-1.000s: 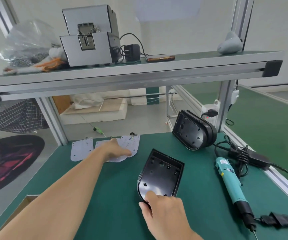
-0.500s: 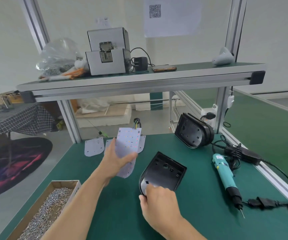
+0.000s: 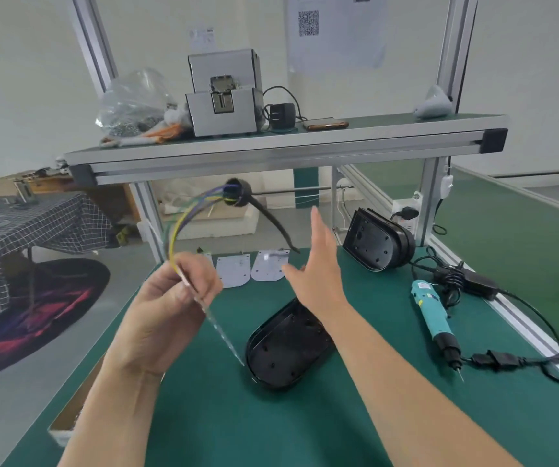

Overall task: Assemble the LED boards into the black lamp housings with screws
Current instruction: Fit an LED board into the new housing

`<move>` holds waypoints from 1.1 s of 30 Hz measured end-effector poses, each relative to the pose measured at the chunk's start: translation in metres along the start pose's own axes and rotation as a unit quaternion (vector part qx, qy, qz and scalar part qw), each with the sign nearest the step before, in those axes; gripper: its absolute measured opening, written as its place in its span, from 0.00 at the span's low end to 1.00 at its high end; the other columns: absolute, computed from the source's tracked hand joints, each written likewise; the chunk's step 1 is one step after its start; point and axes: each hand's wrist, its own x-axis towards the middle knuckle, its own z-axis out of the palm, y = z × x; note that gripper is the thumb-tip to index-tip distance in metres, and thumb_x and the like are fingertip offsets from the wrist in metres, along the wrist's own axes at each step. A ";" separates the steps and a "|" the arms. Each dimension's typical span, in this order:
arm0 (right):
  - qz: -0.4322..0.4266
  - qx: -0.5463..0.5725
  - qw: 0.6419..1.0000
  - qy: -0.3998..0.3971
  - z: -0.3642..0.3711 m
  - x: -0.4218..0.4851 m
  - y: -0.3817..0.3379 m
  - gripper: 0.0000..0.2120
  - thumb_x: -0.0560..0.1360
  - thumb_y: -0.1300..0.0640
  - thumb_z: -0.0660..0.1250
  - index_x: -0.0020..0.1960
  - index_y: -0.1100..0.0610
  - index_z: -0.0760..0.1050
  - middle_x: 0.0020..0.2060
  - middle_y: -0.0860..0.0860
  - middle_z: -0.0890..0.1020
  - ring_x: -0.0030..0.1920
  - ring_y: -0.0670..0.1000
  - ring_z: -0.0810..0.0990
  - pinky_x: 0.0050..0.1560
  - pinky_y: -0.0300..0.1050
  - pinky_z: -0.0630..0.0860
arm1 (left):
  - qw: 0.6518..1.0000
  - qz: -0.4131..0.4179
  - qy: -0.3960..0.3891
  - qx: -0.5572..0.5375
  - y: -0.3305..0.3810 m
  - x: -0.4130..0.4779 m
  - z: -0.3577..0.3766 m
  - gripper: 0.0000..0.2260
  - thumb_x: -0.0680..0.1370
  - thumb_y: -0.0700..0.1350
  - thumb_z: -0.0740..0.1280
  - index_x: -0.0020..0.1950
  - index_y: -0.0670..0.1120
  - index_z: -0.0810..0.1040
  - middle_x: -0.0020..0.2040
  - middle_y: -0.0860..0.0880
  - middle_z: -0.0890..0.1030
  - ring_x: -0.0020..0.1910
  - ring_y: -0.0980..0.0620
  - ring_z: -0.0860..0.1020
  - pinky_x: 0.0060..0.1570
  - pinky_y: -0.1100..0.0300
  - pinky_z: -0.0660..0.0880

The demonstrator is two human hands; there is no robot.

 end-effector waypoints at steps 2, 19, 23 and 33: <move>-0.044 -0.032 0.999 0.006 0.002 0.015 -0.004 0.46 0.76 0.61 0.73 0.81 0.40 0.49 0.80 0.48 0.56 0.56 0.30 0.61 0.60 0.34 0.65 | 0.988 -0.017 -0.002 -0.154 0.007 0.005 0.003 0.18 0.64 0.45 0.84 0.32 0.36 0.77 0.29 0.44 0.59 0.31 0.45 0.62 0.36 0.54 0.65; -0.037 -0.089 0.993 0.066 -0.035 0.018 0.067 0.08 0.84 0.55 0.62 0.53 0.59 0.77 0.42 0.54 0.82 0.41 0.52 0.82 0.45 0.50 0.77 | 0.903 0.091 0.372 -0.195 0.002 -0.010 -0.048 0.24 0.83 0.50 0.62 0.79 0.47 0.65 0.74 0.47 0.73 0.70 0.47 0.75 0.63 0.43 0.74; -0.130 0.026 0.976 0.172 -0.058 0.029 0.015 0.12 0.84 0.53 0.60 0.46 0.58 0.75 0.36 0.49 0.82 0.30 0.44 0.81 0.34 0.39 0.78 | 0.905 0.019 0.397 -0.148 -0.024 -0.010 -0.044 0.12 0.80 0.51 0.67 0.47 0.50 0.89 0.55 0.49 0.86 0.54 0.48 0.85 0.42 0.50 0.84; -0.049 0.074 0.987 0.134 -0.041 0.007 0.034 0.15 0.85 0.56 0.58 0.43 0.60 0.74 0.33 0.50 0.81 0.25 0.45 0.77 0.34 0.33 0.73 | 0.908 -0.269 0.312 -0.076 -0.118 -0.028 -0.021 0.15 0.81 0.41 0.64 0.67 0.40 0.76 0.67 0.41 0.80 0.63 0.44 0.79 0.63 0.46 0.73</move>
